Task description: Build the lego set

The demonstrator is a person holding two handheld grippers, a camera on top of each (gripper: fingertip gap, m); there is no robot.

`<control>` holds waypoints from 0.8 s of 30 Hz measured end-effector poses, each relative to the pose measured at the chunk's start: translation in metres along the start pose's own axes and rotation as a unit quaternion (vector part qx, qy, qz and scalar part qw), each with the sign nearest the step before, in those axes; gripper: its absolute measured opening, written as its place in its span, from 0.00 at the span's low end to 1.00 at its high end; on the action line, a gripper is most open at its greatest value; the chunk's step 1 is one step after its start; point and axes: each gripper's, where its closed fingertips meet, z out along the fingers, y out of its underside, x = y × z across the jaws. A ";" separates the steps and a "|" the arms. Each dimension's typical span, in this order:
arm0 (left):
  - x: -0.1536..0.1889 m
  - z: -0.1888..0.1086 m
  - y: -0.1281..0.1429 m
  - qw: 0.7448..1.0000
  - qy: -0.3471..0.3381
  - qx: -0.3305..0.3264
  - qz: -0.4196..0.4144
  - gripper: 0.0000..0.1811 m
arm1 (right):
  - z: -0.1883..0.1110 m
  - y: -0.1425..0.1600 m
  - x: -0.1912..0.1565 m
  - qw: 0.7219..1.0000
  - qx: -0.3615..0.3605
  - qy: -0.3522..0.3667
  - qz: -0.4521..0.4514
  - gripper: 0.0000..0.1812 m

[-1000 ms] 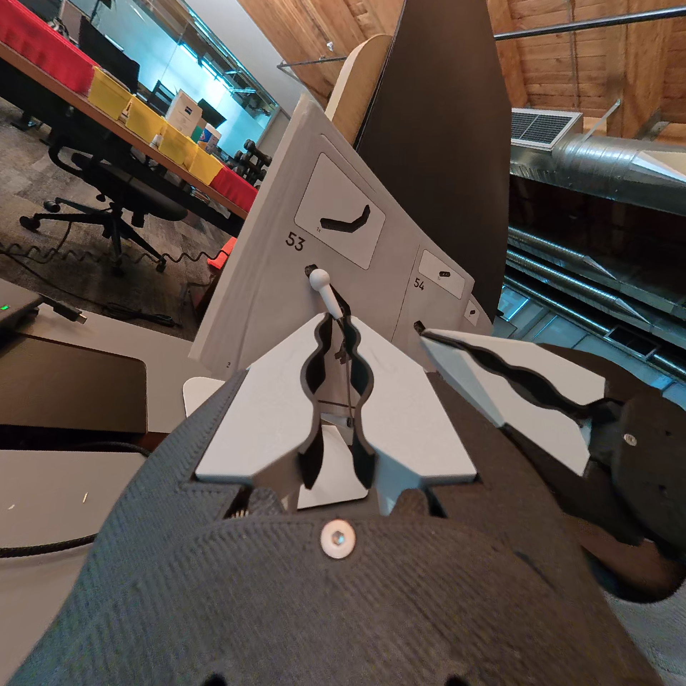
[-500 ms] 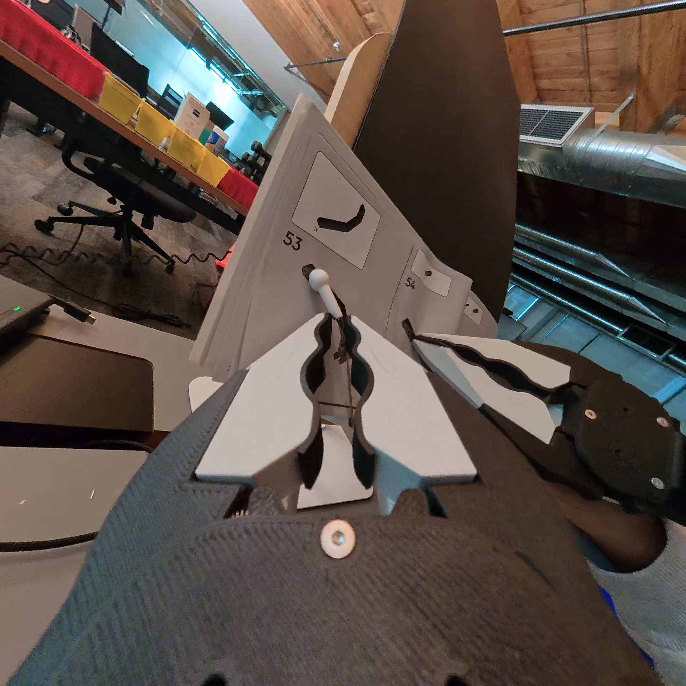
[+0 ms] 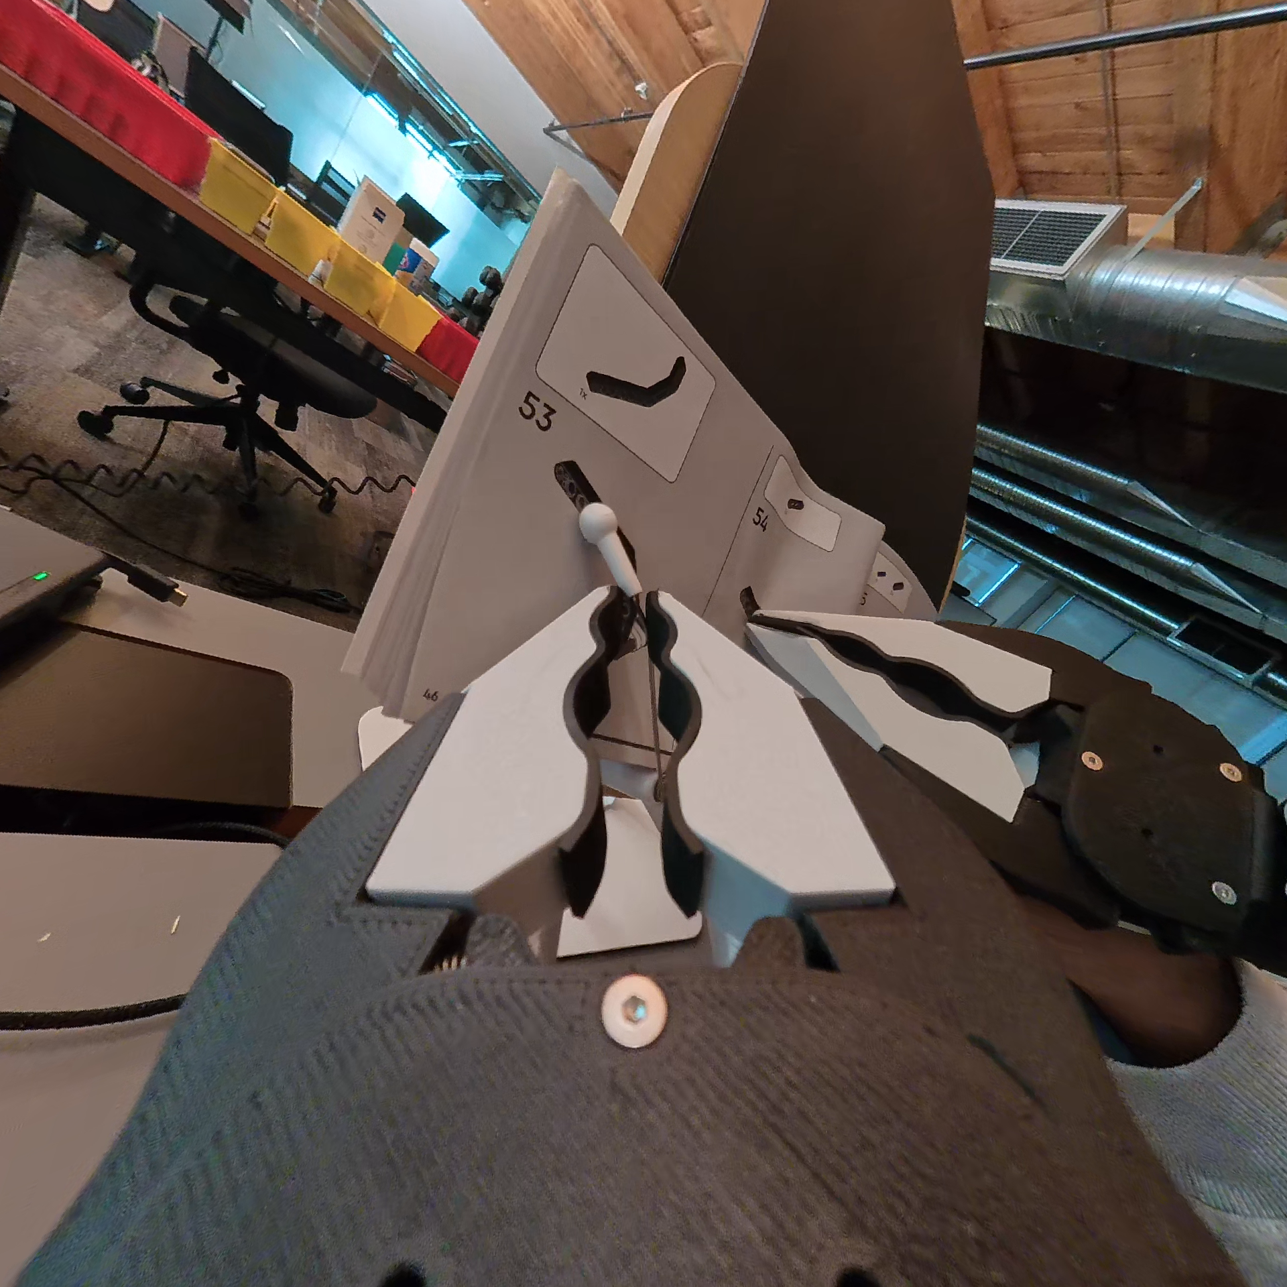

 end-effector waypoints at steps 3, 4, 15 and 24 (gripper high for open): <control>-0.005 -0.001 -0.001 1.000 -0.004 -0.002 0.000 0.02 | 0.001 -0.001 0.000 1.000 -0.001 0.002 0.004 0.00; -0.007 -0.001 -0.001 1.000 -0.002 -0.004 -0.003 0.02 | 0.001 -0.002 0.000 1.000 -0.004 0.001 0.011 0.00; -0.003 -0.001 -0.004 1.000 0.007 -0.004 0.000 0.01 | 0.007 -0.008 -0.005 0.999 -0.014 -0.021 0.039 0.00; -0.006 -0.001 -0.005 1.000 0.014 -0.008 -0.012 0.01 | 0.014 -0.015 -0.008 0.999 -0.006 -0.024 0.045 0.00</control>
